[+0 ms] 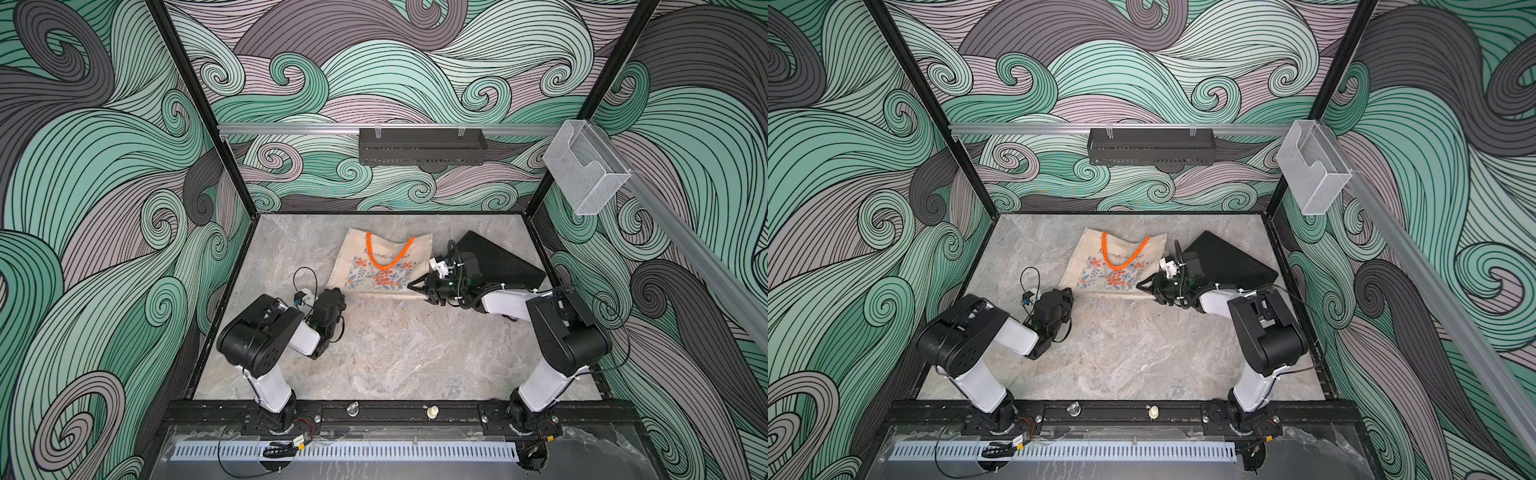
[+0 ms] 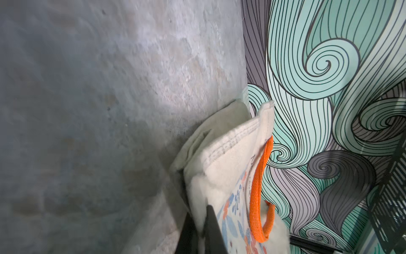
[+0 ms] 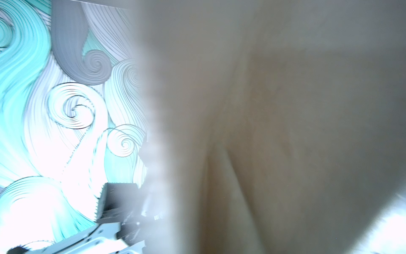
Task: Put away the canvas bag
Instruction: Place the canvas bag at the center of the board.
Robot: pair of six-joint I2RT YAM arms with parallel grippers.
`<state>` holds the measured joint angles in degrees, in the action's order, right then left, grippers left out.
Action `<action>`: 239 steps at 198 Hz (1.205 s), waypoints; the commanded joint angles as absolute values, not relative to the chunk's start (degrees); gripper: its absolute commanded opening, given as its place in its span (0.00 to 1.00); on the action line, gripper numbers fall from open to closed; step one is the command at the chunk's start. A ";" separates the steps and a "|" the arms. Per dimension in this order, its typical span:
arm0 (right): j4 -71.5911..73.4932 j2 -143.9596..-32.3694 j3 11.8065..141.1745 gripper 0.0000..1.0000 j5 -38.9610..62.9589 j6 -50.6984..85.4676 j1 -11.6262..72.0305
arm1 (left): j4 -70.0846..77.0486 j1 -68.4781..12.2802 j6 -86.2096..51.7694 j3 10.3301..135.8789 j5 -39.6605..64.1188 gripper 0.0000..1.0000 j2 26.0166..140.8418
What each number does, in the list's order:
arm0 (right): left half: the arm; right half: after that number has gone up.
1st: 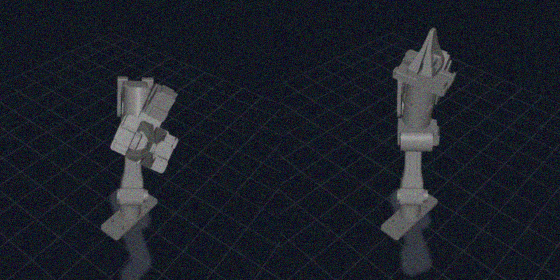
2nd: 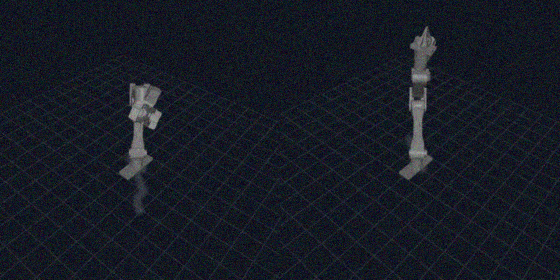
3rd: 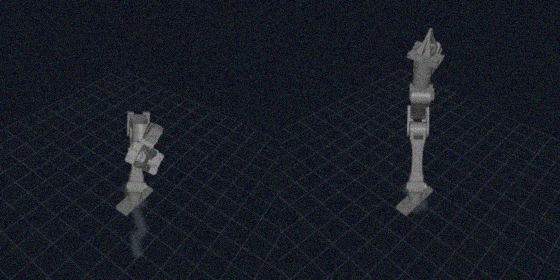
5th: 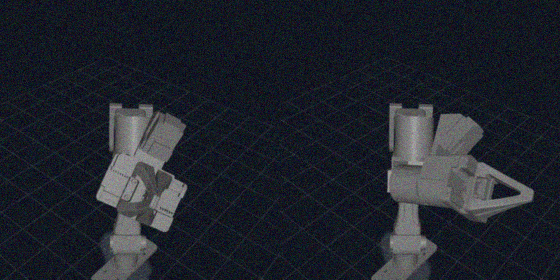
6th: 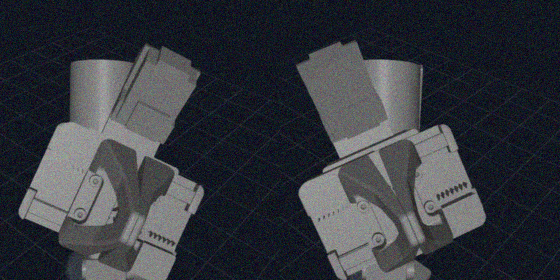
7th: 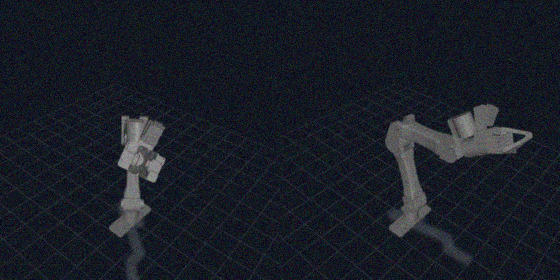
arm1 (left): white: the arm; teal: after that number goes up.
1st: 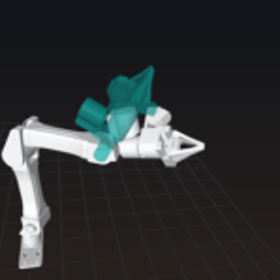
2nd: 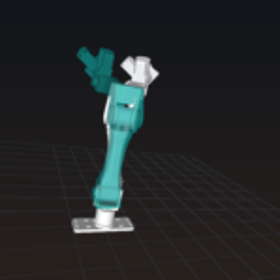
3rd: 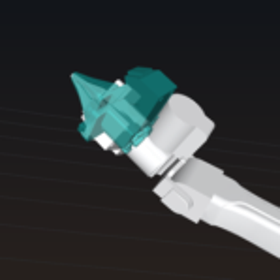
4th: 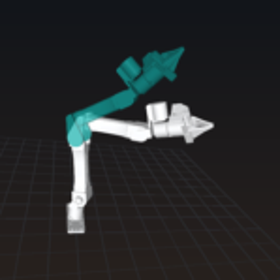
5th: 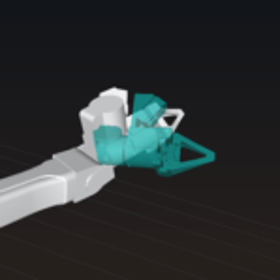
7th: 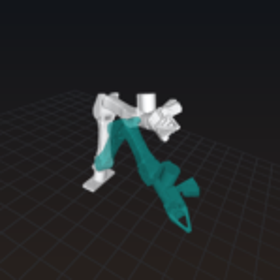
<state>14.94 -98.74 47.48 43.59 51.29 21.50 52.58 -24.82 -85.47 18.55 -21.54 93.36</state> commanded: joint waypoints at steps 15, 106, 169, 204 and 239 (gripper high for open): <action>-0.20 -101.95 53.40 0.71 34.86 38.69 21.23 | 17.43 -24.25 -84.22 20.41 -23.06 0.00 76.42; -14.19 -112.21 67.97 0.60 17.11 26.08 27.15 | -7.01 -32.15 -92.11 12.95 -27.01 0.44 52.74; -20.28 -108.59 69.00 0.71 9.48 19.72 27.41 | -27.02 -32.43 -70.90 18.74 -40.75 0.59 28.96; -18.05 -101.36 68.47 0.71 8.64 21.74 28.51 | -10.74 -31.14 -36.42 31.81 -32.69 0.47 41.06; -9.45 -96.78 65.50 0.70 6.76 24.51 34.07 | 0.00 -21.82 -28.39 42.61 -1.80 0.56 62.94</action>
<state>-16.23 -99.26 67.66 9.13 22.39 29.76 -8.03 -27.70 -40.62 37.15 -23.05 50.61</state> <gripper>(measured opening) 0.706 0.559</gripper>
